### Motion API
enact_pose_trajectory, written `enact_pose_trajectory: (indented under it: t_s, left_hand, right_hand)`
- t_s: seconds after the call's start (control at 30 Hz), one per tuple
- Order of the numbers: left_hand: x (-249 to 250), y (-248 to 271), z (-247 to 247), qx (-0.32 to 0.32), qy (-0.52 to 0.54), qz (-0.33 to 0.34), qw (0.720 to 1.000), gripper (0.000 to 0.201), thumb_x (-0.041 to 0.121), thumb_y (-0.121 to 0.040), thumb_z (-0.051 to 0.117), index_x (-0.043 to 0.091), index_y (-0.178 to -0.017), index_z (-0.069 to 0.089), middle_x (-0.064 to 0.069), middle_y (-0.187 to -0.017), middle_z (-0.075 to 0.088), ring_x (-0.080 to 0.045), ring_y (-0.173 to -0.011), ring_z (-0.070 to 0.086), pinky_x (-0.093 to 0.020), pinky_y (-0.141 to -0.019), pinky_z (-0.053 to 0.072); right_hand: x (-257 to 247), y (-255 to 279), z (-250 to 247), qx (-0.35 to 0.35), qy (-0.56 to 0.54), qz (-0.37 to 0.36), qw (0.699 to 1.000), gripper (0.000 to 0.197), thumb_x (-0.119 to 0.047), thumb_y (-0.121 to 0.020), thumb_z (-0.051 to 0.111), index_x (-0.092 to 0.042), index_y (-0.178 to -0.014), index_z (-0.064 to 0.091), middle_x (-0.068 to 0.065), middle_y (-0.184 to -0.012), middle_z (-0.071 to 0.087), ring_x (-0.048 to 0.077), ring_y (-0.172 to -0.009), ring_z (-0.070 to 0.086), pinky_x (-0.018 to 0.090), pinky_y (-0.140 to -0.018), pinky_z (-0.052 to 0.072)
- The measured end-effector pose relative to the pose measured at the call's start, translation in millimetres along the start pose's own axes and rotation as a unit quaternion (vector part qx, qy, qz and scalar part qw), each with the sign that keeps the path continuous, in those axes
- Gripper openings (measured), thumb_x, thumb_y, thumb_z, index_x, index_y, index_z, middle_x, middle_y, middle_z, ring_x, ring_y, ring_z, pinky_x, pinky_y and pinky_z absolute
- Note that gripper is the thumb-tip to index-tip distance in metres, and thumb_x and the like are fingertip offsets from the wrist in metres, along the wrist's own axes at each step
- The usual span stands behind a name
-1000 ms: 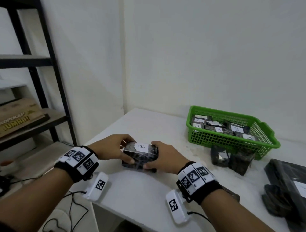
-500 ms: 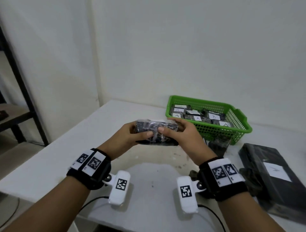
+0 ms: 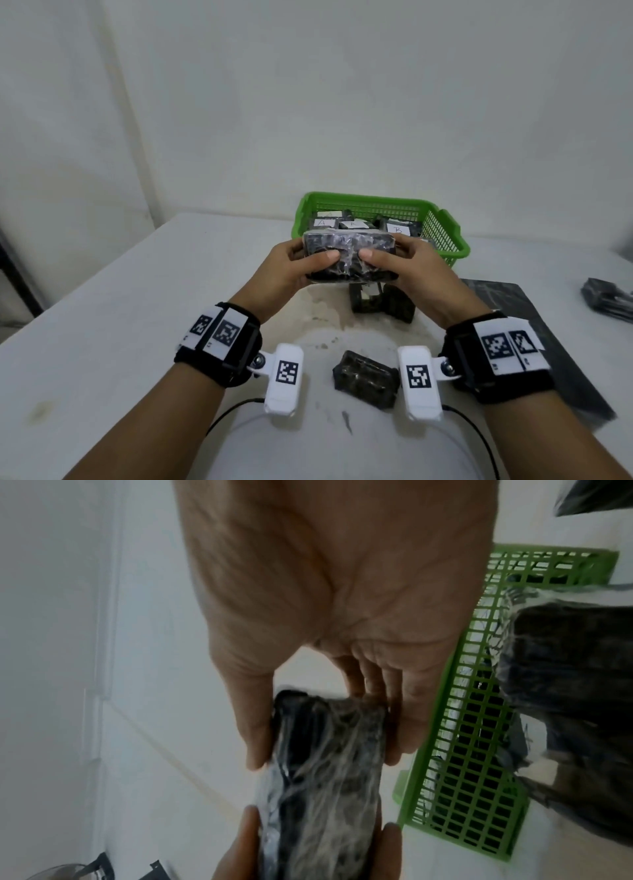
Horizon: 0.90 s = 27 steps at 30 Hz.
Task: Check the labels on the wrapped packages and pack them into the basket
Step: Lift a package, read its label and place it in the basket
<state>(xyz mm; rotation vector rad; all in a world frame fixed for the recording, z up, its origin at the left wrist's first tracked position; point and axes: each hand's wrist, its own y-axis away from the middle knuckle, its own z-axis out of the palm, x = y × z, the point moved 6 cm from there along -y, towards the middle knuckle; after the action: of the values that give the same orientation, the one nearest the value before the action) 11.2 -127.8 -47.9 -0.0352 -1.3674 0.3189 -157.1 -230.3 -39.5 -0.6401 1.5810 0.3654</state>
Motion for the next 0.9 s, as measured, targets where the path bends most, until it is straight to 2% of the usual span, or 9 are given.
enact_pose_trajectory:
  t_s: [0.1, 0.23, 0.3, 0.37, 0.5, 0.57, 0.7, 0.8, 0.9]
  left_hand:
    - [-2, -7, 3, 0.004, 0.005, 0.002, 1.000, 0.048, 0.014, -0.090, 0.065, -0.005, -0.133, 0.056, -0.021, -0.131, 0.065, -0.038, -0.123, 0.062, -0.047, -0.104, 0.051]
    - [-1, -12, -4, 0.049, 0.004, 0.019, 0.999, 0.047, 0.015, -0.088, 0.068, -0.007, -0.128, 0.060, -0.024, -0.126, 0.067, -0.041, -0.121, 0.062, -0.051, -0.103, 0.051]
    - [-4, -12, -4, 0.040, 0.006, 0.011, 0.999, 0.048, 0.017, -0.090, 0.065, -0.007, -0.131, 0.057, -0.024, -0.128, 0.065, -0.040, -0.123, 0.061, -0.050, -0.103, 0.051]
    - [-8, -12, -4, 0.022, 0.000, 0.006, 1.000, 0.049, 0.015, -0.092, 0.062, -0.006, -0.135, 0.054, -0.023, -0.132, 0.063, -0.038, -0.124, 0.060, -0.046, -0.101, 0.053]
    - [-10, -11, -8, 0.016, -0.039, 0.015, 0.999, 0.049, 0.015, -0.088, 0.070, -0.002, -0.132, 0.058, -0.021, -0.129, 0.066, -0.040, -0.123, 0.061, -0.051, -0.101, 0.052]
    - [-14, -10, -6, -0.006, -0.058, 0.011, 0.998, 0.056, 0.021, -0.086, 0.072, 0.000, -0.135, 0.055, -0.020, -0.132, 0.064, -0.039, -0.124, 0.061, -0.056, -0.105, 0.047]
    - [-16, -10, -5, -0.016, -0.070, 0.010, 0.997, 0.060, 0.023, -0.083, 0.074, 0.004, -0.137, 0.055, -0.017, -0.134, 0.064, -0.037, -0.126, 0.060, -0.062, -0.106, 0.044]
    - [-16, -8, -9, -0.010, -0.053, 0.010, 0.998, 0.064, 0.021, -0.082, 0.074, 0.002, -0.139, 0.052, -0.019, -0.135, 0.062, -0.038, -0.127, 0.059, -0.062, -0.105, 0.045]
    - [-15, -7, -10, -0.021, -0.074, 0.013, 0.997, 0.067, 0.020, -0.081, 0.076, 0.008, -0.141, 0.051, -0.015, -0.138, 0.061, -0.036, -0.129, 0.058, -0.062, -0.106, 0.044]
  right_hand:
    - [0, -5, -5, 0.020, 0.006, -0.013, 1.000, 0.105, -0.066, -0.053, 0.097, -0.017, -0.140, 0.062, 0.004, -0.136, 0.069, 0.023, -0.128, 0.065, 0.050, -0.110, 0.051]
    - [2, -3, -3, -0.003, -0.008, -0.011, 1.000, 0.099, -0.047, -0.058, 0.098, -0.014, -0.141, 0.056, -0.001, -0.132, 0.071, 0.013, -0.120, 0.070, 0.041, -0.105, 0.055]
    - [2, 0, -2, -0.007, -0.006, -0.025, 1.000, 0.083, -0.038, -0.062, 0.094, -0.017, -0.134, 0.059, -0.007, -0.124, 0.073, 0.003, -0.110, 0.072, 0.032, -0.100, 0.057]
    - [3, 1, -4, -0.007, -0.009, -0.034, 0.999, 0.082, -0.033, -0.065, 0.091, -0.016, -0.139, 0.058, -0.005, -0.122, 0.076, 0.005, -0.109, 0.073, 0.030, -0.098, 0.057]
    - [12, 0, -2, -0.008, -0.026, -0.021, 0.999, 0.098, -0.045, -0.059, 0.099, -0.017, -0.142, 0.057, -0.001, -0.130, 0.073, 0.014, -0.119, 0.071, 0.039, -0.103, 0.056]
    - [17, -1, -4, 0.015, -0.042, -0.023, 0.999, 0.092, -0.046, -0.055, 0.100, -0.019, -0.134, 0.063, -0.001, -0.127, 0.075, 0.015, -0.117, 0.072, 0.040, -0.102, 0.057]
    - [17, 5, -4, 0.008, -0.046, -0.024, 0.999, 0.079, -0.031, -0.060, 0.091, -0.019, -0.132, 0.062, -0.004, -0.123, 0.076, 0.006, -0.110, 0.073, 0.028, -0.094, 0.060]
    - [19, 7, -5, -0.013, -0.048, -0.027, 0.998, 0.067, -0.011, -0.073, 0.087, -0.024, -0.130, 0.055, -0.016, -0.114, 0.070, -0.015, -0.093, 0.070, 0.009, -0.074, 0.056]
    - [20, 8, -6, -0.013, -0.038, -0.035, 0.999, 0.074, -0.012, -0.070, 0.088, -0.025, -0.134, 0.053, -0.017, -0.117, 0.069, -0.013, -0.097, 0.070, 0.012, -0.077, 0.057]
